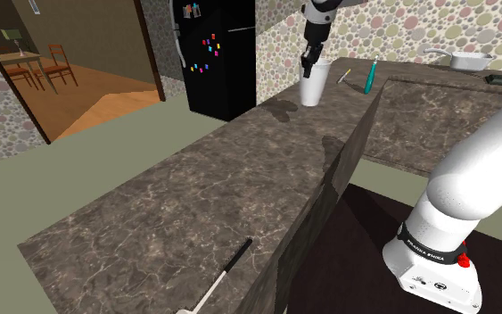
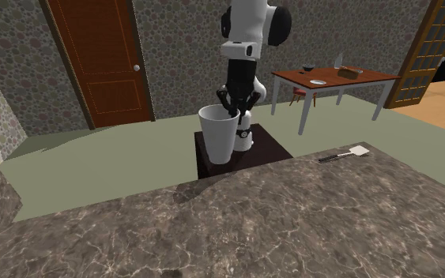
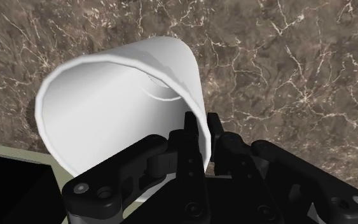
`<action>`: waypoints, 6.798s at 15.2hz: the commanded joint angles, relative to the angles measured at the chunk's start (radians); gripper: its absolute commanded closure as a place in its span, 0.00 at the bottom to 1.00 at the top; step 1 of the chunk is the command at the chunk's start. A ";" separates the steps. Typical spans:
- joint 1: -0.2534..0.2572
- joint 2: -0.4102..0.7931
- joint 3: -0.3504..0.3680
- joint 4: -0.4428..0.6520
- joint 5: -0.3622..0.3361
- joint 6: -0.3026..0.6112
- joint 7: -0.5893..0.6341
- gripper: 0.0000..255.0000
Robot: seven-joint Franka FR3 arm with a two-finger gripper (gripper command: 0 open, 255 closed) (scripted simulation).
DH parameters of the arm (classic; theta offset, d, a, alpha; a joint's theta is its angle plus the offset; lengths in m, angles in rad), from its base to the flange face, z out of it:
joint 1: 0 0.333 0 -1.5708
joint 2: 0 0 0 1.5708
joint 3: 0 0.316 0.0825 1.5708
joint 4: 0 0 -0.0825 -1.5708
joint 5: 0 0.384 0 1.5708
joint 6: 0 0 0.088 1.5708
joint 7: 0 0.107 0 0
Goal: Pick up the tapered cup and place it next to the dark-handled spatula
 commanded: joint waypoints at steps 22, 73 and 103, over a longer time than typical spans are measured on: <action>0.146 -0.071 0.318 0.010 0.024 -0.131 0.439 1.00; 0.255 0.214 0.602 -0.161 -0.089 0.248 0.940 1.00; 0.265 0.179 0.608 -0.145 -0.064 0.200 0.935 0.00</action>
